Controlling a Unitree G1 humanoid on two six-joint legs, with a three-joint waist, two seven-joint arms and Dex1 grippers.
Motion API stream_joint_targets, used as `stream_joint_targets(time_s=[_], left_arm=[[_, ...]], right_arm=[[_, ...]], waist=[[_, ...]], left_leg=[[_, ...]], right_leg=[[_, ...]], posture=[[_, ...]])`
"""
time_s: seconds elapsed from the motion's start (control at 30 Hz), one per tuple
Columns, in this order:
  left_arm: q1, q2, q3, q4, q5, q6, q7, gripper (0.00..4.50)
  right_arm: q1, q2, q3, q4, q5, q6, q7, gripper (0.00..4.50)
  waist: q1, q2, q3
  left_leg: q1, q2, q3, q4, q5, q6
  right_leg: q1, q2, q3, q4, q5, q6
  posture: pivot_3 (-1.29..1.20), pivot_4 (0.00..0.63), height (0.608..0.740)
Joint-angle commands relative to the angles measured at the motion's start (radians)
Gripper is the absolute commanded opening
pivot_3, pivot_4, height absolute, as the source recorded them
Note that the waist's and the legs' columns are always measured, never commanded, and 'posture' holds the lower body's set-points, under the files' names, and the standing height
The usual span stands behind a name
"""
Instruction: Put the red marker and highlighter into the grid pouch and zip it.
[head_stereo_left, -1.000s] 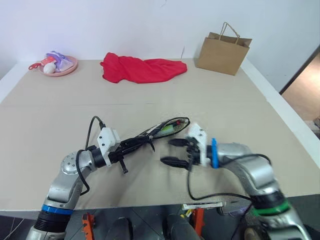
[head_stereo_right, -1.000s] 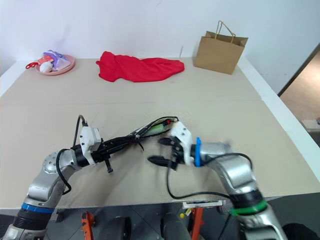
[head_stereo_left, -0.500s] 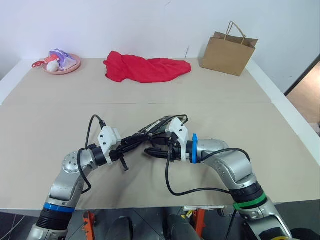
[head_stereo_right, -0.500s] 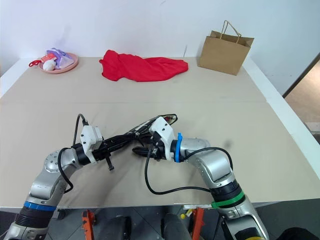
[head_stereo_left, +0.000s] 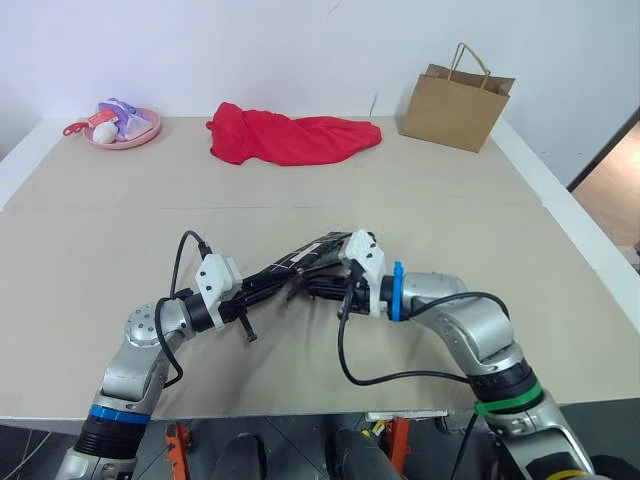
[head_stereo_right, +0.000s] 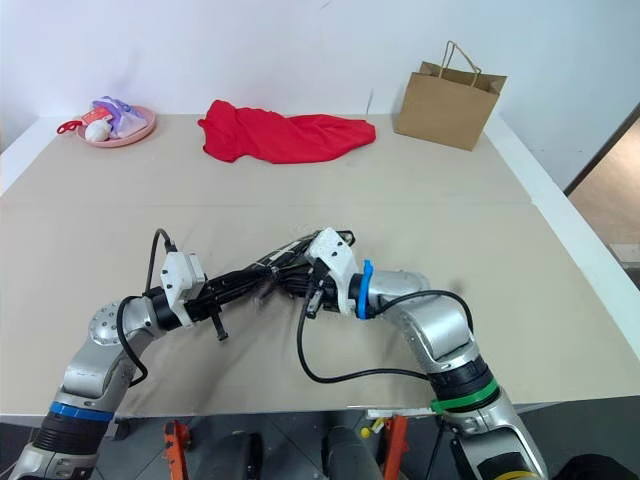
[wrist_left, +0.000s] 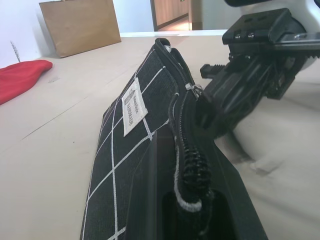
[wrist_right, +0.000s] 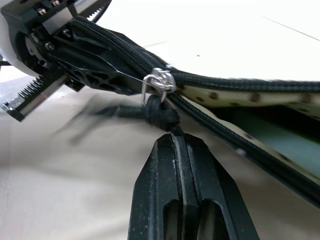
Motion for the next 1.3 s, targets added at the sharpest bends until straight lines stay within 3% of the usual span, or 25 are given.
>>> stream_joint_targets(time_s=[0.03,0.33,0.5,0.6,0.67,0.73,0.8,0.87,1.13,1.3], left_arm=[[-0.005,-0.001,0.005,-0.01,0.002,-0.025,0.0,0.0],[0.009,0.001,0.008,0.0,0.002,-0.04,-0.004,0.0],[0.015,0.003,0.01,0.004,0.0,-0.049,-0.007,0.0],[0.01,0.003,0.009,0.008,0.0,-0.05,-0.011,0.0],[0.007,0.002,0.008,0.01,0.0,-0.05,-0.014,0.0],[0.002,0.002,0.006,0.015,0.001,-0.054,-0.019,0.0],[-0.003,0.001,0.001,0.017,0.002,-0.057,-0.026,0.0],[-0.01,0.002,-0.01,0.019,0.006,-0.061,-0.038,0.0],[-0.088,0.01,-0.039,0.086,-0.013,-0.131,-0.166,0.0],[-0.127,0.045,-0.047,0.132,-0.074,-0.19,-0.356,0.0]], right_arm=[[-0.023,-0.058,-0.063,0.013,-0.009,-0.023,0.015,0.05],[-0.029,-0.281,-0.168,0.218,-0.116,-0.171,0.042,0.05],[-0.007,-0.296,-0.177,0.239,-0.124,-0.202,0.054,0.05],[-0.003,-0.246,-0.191,0.21,-0.078,-0.183,0.045,0.05],[0.001,-0.216,-0.193,0.188,-0.035,-0.158,0.059,0.51],[0.016,-0.204,-0.179,0.157,-0.015,-0.15,0.09,1.46],[0.029,-0.196,-0.177,0.136,-0.002,-0.144,0.1,1.76],[0.041,-0.201,-0.205,0.118,0.035,-0.127,0.115,2.9],[0.171,-0.389,-0.435,0.046,0.15,-0.11,0.261,3.03],[0.325,-0.484,-0.59,0.035,0.161,-0.143,0.325,3.03]], waist=[[0.0,0.0,0.0],[-0.001,0.0,0.0],[-0.002,0.0,0.0],[-0.001,0.0,0.0],[-0.002,0.0,0.0],[-0.002,0.0,0.0],[-0.002,0.0,0.0],[-0.001,0.0,0.0],[0.003,0.0,0.0],[0.007,0.0,0.0]], left_leg=[[0.0,0.0,0.0,0.0,0.0,0.0],[0.0,-0.001,0.002,0.0,0.0,0.0],[0.001,0.0,0.002,-0.001,0.0,0.001],[0.001,0.0,0.002,-0.001,0.0,0.001],[0.001,0.0,0.003,-0.001,0.0,0.001],[0.001,0.0,0.003,-0.001,0.0,0.001],[0.001,0.0,0.003,-0.001,0.0,0.001],[0.001,0.0,0.003,-0.001,0.0,0.001],[0.0,-0.001,0.003,-0.001,0.0,0.001],[0.0,-0.002,0.003,-0.001,-0.001,0.001]], right_leg=[[0.0,0.0,0.0,0.0,0.0,0.0],[0.0,-0.001,0.001,0.0,0.0,0.0],[0.0,0.001,0.002,0.0,0.0,0.0],[0.0,0.0,0.002,0.0,0.0,0.0],[0.0,0.0,0.002,0.0,0.0,0.0],[0.0,0.0,0.003,0.0,0.0,0.0],[0.0,0.0,0.003,0.0,0.0,0.0],[0.0,0.0,0.002,0.0,0.0,0.0],[0.0,-0.001,0.002,0.0,0.0,0.0],[0.0,-0.001,0.002,-0.001,-0.001,0.0]], posture=[[0.0,0.15,0.74],[0.0,0.15,0.74],[0.0,0.15,0.74],[0.0,0.15,0.74],[0.0,0.15,0.74],[0.0,0.15,0.74],[0.0,0.15,0.74],[0.0,0.15,0.74],[0.0,0.15,0.74],[0.0,0.15,0.74]])
